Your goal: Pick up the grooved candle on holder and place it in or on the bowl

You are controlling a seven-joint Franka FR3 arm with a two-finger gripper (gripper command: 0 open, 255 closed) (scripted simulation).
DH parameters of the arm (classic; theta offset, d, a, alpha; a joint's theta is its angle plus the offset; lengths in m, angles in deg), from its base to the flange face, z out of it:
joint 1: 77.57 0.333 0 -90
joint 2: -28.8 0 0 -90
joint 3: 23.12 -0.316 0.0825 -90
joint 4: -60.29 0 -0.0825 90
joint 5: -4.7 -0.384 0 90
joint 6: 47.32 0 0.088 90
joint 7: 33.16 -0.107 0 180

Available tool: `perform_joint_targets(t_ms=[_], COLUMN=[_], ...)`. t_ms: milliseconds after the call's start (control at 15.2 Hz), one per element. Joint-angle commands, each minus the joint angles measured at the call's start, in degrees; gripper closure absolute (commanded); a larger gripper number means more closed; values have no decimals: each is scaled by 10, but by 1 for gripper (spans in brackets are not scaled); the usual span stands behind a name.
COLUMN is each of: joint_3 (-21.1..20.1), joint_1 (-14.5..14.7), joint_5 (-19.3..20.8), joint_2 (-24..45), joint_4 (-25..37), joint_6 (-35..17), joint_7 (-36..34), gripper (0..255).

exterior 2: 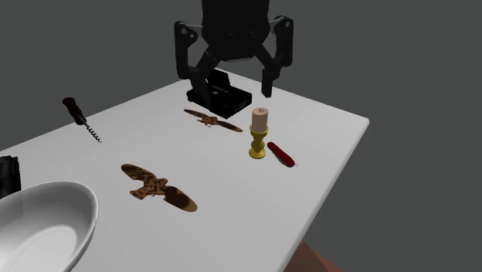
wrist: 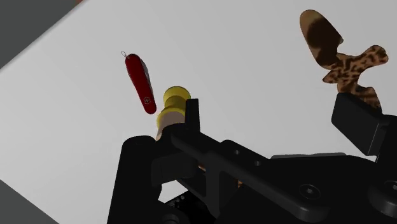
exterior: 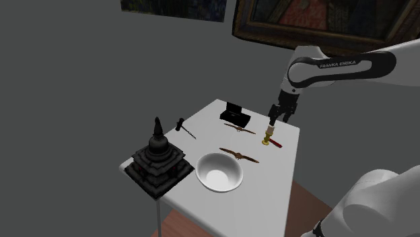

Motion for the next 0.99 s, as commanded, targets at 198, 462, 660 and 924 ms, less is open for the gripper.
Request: perform_joint_targets(t_ms=[198,462,660,924], joint_3=[37,61,63,65], joint_1=[-5,-11,-12,-12], joint_5=[0,-14,-17,-22], joint_2=[99,184,195,212], joint_4=[30,68,54,38], joint_6=[-60,-98,-122,-154], joint_7=[50,93,95,100], gripper=[0,0,0,0])
